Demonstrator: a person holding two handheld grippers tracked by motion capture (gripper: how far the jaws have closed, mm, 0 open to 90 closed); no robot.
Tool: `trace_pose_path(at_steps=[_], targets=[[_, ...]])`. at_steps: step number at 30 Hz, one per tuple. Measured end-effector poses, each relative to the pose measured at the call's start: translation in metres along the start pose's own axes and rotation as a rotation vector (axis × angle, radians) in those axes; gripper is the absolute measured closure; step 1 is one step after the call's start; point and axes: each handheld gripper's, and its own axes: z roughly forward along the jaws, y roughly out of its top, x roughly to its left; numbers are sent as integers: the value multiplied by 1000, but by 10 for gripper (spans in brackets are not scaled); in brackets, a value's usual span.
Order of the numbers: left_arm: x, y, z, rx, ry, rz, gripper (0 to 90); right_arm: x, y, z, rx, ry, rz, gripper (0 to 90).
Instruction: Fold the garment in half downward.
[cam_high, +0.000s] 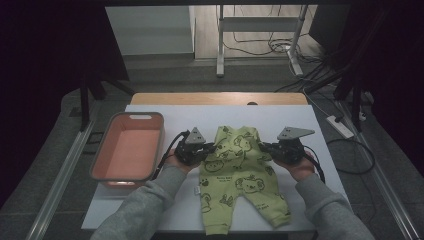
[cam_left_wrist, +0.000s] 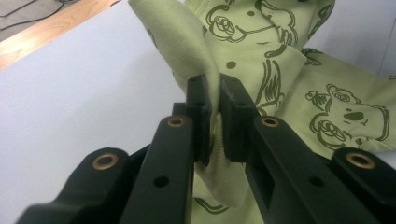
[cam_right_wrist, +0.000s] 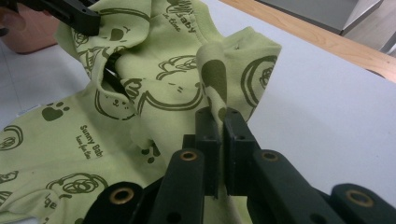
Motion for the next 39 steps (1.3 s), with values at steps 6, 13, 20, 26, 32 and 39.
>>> trace_pose_path(at_steps=[6, 13, 20, 26, 32, 39], targets=[[1, 0, 1, 11, -3, -7, 832, -1, 0, 1, -1, 4, 6, 862], [-3, -1, -2, 16, -13, -8, 833, 2, -1, 0, -1, 7, 12, 863], [-13, -4, -12, 18, -40, -3, 833, 13, -6, -11, -5, 28, 2, 862], [-30, -13, -19, 20, -66, 23, 833, 25, -18, -23, -12, 51, -1, 862], [-40, -23, -20, 32, -88, 29, 833, 34, -31, -28, -3, 70, -5, 862], [-48, -30, -24, 36, -105, 31, 832, 42, -39, -32, 5, 87, -7, 862]])
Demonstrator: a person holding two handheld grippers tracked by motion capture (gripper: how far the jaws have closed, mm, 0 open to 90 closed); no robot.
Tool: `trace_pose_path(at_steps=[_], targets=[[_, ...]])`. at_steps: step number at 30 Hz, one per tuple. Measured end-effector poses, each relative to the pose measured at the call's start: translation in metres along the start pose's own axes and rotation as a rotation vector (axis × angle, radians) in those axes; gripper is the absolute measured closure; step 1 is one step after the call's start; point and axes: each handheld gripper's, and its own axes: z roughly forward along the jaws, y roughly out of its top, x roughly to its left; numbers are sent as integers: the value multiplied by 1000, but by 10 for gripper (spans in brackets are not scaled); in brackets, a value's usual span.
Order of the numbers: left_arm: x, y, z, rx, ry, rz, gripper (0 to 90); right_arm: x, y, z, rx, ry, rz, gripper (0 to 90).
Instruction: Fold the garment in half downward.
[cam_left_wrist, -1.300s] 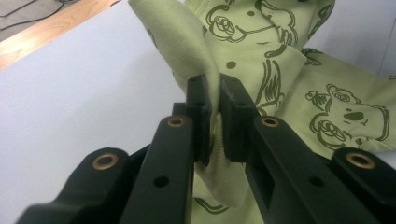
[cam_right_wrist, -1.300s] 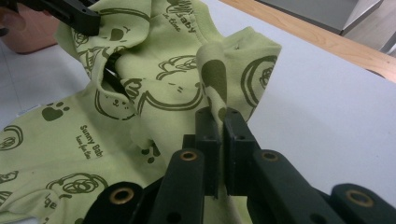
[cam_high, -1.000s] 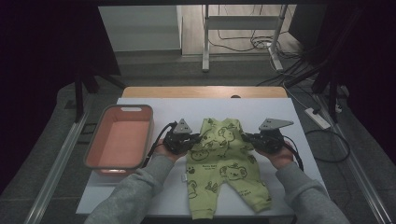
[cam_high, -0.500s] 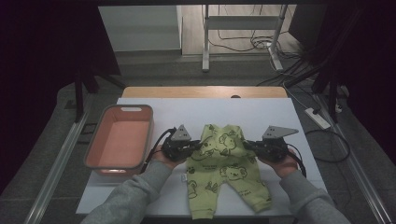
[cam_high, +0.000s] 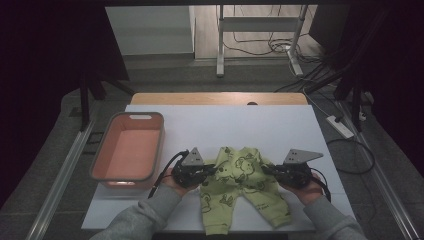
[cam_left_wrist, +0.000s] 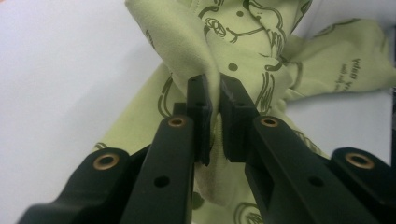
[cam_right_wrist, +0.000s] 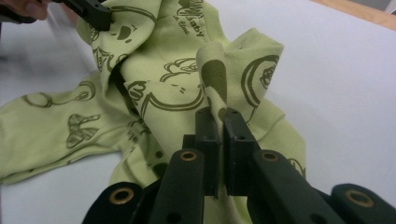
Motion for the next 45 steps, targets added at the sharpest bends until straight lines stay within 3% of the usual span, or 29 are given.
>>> trace_pose_path(at_steps=[28, 45], targets=[[-25, -28, 10, 80, -63, 3, 821, 24, -29, -6, 88, 62, 7, 849], [-21, -31, 15, 99, -70, -23, 794, 19, -30, 0, 105, 65, 37, 829]])
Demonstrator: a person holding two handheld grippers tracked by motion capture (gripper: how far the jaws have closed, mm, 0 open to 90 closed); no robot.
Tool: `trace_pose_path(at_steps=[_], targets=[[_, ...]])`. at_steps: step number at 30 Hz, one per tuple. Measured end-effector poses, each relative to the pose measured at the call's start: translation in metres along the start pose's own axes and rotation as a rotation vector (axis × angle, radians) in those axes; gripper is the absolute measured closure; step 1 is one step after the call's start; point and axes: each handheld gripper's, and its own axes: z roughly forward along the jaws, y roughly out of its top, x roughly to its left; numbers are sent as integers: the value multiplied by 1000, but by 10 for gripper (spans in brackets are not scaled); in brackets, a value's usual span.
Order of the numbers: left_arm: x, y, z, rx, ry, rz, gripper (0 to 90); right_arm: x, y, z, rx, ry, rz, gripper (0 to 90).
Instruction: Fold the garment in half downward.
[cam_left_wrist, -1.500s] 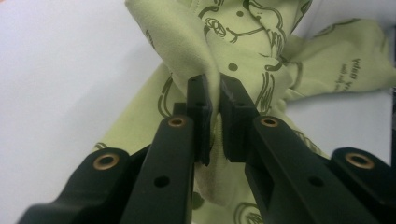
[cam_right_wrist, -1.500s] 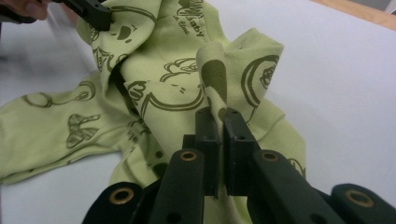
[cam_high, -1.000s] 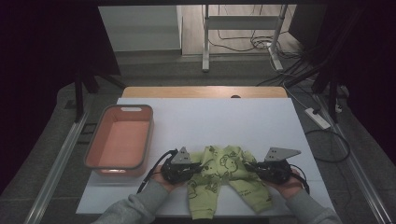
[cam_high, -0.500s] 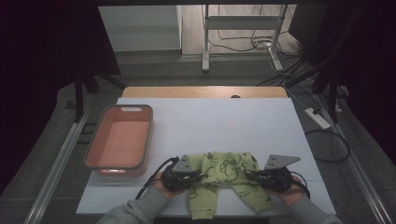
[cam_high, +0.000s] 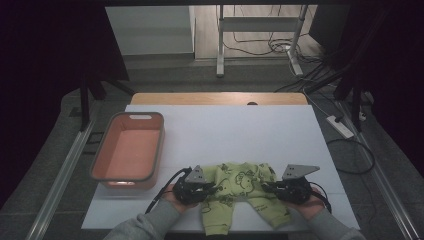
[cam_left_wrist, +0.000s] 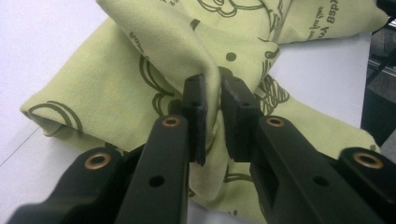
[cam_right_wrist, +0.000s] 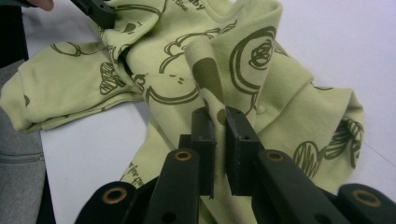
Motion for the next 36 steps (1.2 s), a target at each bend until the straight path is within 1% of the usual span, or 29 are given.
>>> trace_pose_path(at_steps=[4, 5, 7, 8, 10, 14, 15, 16, 19, 21, 23, 26, 28, 36], targets=[[0, 0, 0, 5, 10, -1, 758, 0, 0, 0, -2, -3, 3, 818], [0, 0, 0, 5, 14, -1, 741, 0, 0, 0, -3, -4, 3, 813], [1, 0, 0, 7, 24, -7, 676, 0, 0, 0, -5, -7, 6, 797], [1, 0, 0, 9, 23, -10, 665, -1, 0, 0, -8, -7, 9, 784], [1, 1, 0, 9, 27, -13, 636, -1, 0, -1, -11, -11, 10, 743], [1, 2, -2, 1, 40, -33, 492, 0, 1, -2, -23, -25, 12, 630], [0, 3, -4, -8, 43, -43, 466, 0, 2, -3, -27, -25, 15, 612], [0, 4, -6, -14, 43, -43, 443, 0, 2, -5, -32, -28, 17, 589], [0, 7, -13, -39, 45, -55, 400, -1, 5, -10, -58, -33, 34, 540], [2, 9, -18, -64, 39, -71, 389, -2, 7, -13, -75, -41, 43, 514], [4, 10, -22, -74, 43, -83, 386, -3, 9, -18, -92, -43, 57, 500], [9, 13, -24, -78, 51, -105, 379, -6, 14, -21, -112, -50, 68, 490], [13, 16, -24, -73, 50, -120, 379, -9, 19, -22, -120, -54, 72, 486], [29, 25, -21, -72, 60, -160, 374, -16, 39, -15, -111, -46, 66, 476]])
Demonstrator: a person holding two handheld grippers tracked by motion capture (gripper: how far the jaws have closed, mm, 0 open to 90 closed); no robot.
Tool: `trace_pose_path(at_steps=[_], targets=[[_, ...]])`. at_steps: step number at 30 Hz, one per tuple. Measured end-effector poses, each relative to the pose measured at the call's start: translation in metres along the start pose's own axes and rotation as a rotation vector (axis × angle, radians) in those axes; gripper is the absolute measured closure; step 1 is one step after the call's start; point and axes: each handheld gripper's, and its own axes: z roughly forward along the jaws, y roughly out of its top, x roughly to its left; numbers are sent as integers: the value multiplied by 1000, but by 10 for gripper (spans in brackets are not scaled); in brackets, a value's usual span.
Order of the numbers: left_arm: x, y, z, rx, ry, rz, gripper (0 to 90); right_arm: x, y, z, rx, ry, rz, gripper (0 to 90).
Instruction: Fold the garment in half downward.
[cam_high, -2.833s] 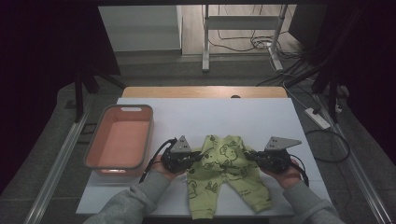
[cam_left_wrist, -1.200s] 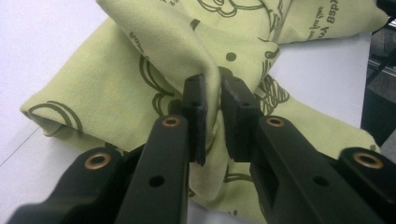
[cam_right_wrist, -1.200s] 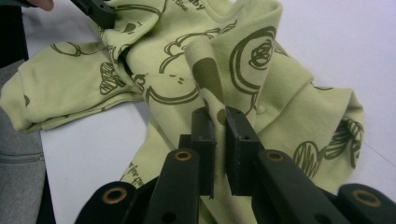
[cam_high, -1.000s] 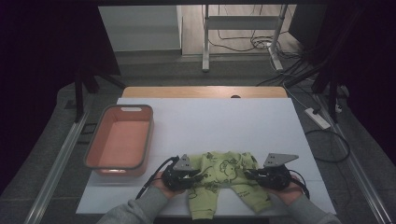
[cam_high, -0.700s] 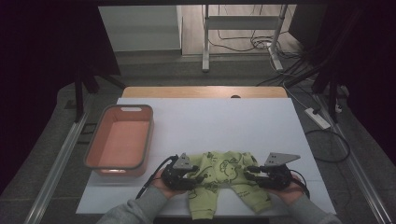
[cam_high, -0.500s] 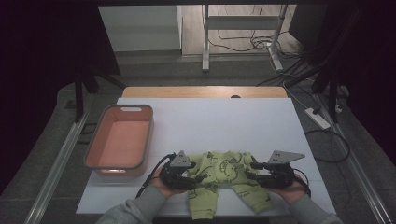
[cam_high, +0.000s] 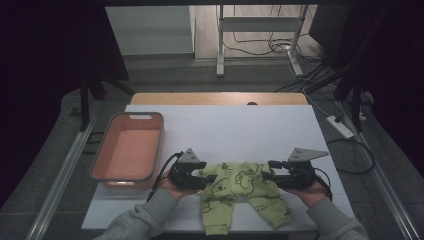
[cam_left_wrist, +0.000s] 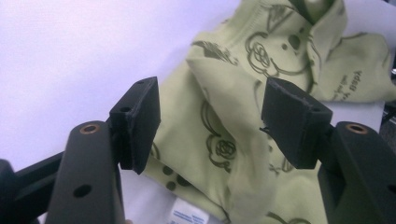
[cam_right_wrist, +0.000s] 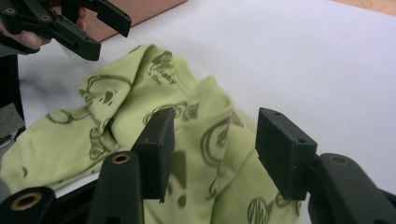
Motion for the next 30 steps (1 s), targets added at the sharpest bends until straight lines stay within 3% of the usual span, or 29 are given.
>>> trace_pose_path(at_steps=[5, 12, 17, 23, 30], targets=[[4, 4, 2, -4, 7, -8, 388, -3, 4, 6, 9, -7, -2, 482], [11, 5, 4, 6, 4, -18, 598, -10, 4, 11, 23, -32, 7, 565], [15, 5, 7, 18, 8, -20, 695, -16, 4, 13, 27, -39, 24, 600], [18, 7, 10, 15, 10, -48, 642, -16, 6, 17, 42, -27, 28, 579], [15, 18, 21, 30, 1, -45, 517, -15, 11, 26, 75, 2, 22, 565]])
